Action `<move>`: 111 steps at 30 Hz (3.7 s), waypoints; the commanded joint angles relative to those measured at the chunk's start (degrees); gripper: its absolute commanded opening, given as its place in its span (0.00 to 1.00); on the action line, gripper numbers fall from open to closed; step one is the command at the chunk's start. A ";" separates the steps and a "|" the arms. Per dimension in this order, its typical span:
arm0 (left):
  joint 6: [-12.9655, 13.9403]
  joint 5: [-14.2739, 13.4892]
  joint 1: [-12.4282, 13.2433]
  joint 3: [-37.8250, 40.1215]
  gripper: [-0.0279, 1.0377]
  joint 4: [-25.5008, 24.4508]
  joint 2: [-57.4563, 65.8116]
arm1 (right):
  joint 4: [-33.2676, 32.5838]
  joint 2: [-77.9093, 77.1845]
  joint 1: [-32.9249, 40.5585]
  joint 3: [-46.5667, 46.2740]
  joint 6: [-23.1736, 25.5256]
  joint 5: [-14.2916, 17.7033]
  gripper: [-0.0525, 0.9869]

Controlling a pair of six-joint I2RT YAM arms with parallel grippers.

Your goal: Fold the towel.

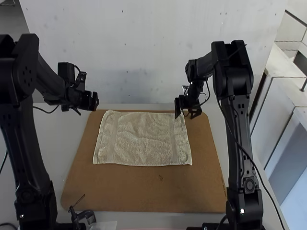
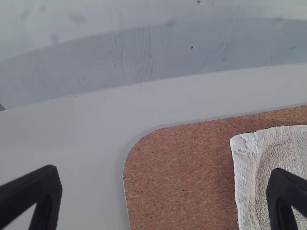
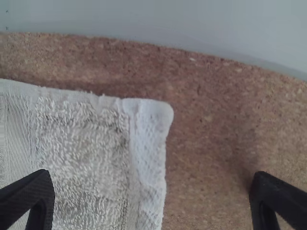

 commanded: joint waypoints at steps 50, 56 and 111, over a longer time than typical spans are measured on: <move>0.63 1.93 1.16 -0.47 0.92 1.65 1.00 | 9.12 -1.01 2.68 -4.87 4.67 -2.69 0.07; 0.72 2.02 0.37 -0.38 0.92 1.65 1.00 | 11.40 -1.71 2.59 -6.54 4.58 -2.43 0.07; -1.30 -2.02 -8.95 26.51 0.69 -29.64 18.84 | 15.80 -2.76 1.36 -11.20 3.96 -3.57 0.07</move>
